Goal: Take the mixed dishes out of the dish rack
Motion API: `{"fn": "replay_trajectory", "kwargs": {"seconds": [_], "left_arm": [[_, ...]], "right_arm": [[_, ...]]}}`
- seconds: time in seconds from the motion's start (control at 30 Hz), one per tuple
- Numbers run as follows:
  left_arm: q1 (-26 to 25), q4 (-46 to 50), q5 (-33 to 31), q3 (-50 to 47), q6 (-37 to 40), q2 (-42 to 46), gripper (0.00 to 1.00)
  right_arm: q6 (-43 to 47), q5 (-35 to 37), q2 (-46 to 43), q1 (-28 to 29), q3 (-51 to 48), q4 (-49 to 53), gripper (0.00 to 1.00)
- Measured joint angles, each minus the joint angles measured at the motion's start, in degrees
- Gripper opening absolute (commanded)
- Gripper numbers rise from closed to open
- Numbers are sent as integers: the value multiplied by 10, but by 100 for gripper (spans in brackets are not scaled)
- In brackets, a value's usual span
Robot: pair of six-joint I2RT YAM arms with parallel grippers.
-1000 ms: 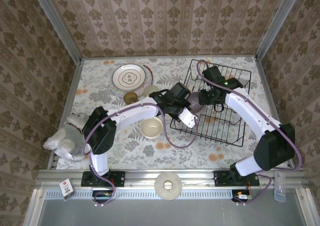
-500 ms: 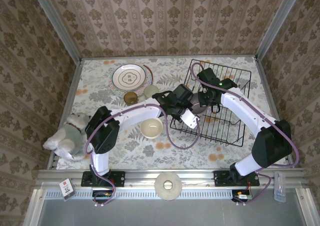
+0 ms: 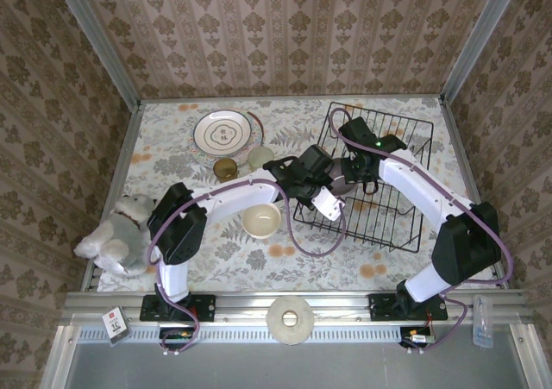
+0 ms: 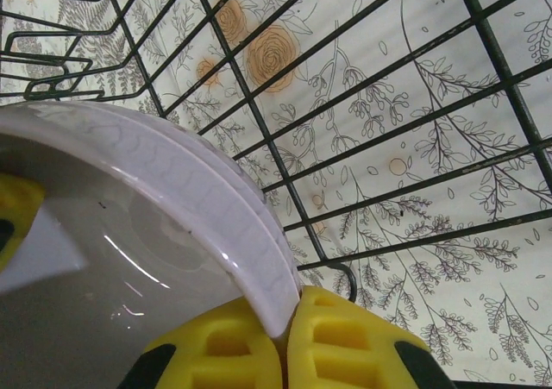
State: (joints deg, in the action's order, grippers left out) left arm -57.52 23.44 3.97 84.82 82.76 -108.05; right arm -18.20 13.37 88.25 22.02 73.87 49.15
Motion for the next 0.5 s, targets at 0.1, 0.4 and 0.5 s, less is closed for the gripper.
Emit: {"fn": "replay_trajectory", "kwargs": {"seconds": [0.1,0.4,0.5], "left_arm": [[-1,-5,-2,0,0,0,0],[-7,-72,-8,0,-45,0,100],[-9,-121,-6,-14,-73,5,100]], "right_arm": [[-2,4,2,0,-1,-1,0],[-3,14,-1,-24,-25,-13,0],[-9,15,-14,-51,-39,-15,0]]}}
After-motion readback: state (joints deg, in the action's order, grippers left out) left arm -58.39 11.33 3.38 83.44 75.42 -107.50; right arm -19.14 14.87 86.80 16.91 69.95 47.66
